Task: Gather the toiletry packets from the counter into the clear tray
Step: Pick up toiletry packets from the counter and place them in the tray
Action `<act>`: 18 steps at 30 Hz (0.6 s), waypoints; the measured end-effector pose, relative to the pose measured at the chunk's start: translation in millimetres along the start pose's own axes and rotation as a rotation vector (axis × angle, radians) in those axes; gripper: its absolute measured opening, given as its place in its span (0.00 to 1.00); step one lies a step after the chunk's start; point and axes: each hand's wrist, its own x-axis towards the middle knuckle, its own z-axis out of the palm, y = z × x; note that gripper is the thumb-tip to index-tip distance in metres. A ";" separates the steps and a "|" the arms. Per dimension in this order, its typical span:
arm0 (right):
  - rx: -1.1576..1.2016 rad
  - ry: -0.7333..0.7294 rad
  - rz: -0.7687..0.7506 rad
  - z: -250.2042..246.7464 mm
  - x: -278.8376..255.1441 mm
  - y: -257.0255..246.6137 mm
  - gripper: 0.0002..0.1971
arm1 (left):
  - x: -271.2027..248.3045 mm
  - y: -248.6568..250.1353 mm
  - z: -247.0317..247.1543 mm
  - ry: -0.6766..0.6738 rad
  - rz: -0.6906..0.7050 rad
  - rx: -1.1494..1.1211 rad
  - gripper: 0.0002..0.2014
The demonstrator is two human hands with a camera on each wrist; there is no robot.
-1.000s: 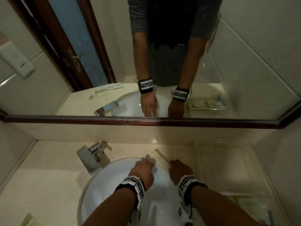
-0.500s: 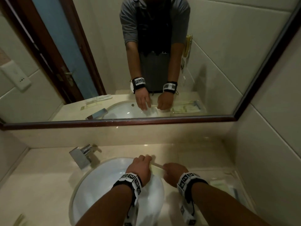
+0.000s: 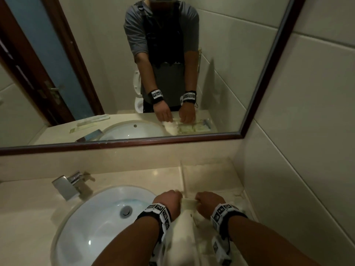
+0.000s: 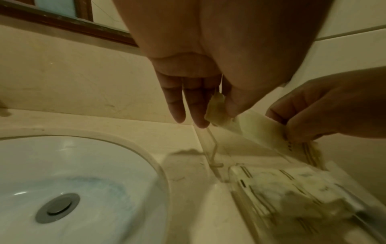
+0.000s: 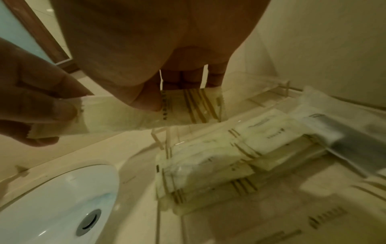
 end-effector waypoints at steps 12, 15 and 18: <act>0.026 -0.072 0.106 10.2 -22.9 66.6 0.17 | 16.2 53.8 34.5 -0.100 0.037 -0.034 0.19; 0.034 -0.105 0.101 12.2 -27.2 79.8 0.17 | 14.8 62.6 37.7 -0.119 0.045 -0.060 0.18; 0.010 -0.122 0.100 12.4 -32.0 94.9 0.16 | 13.7 66.5 44.3 -0.125 0.032 -0.065 0.20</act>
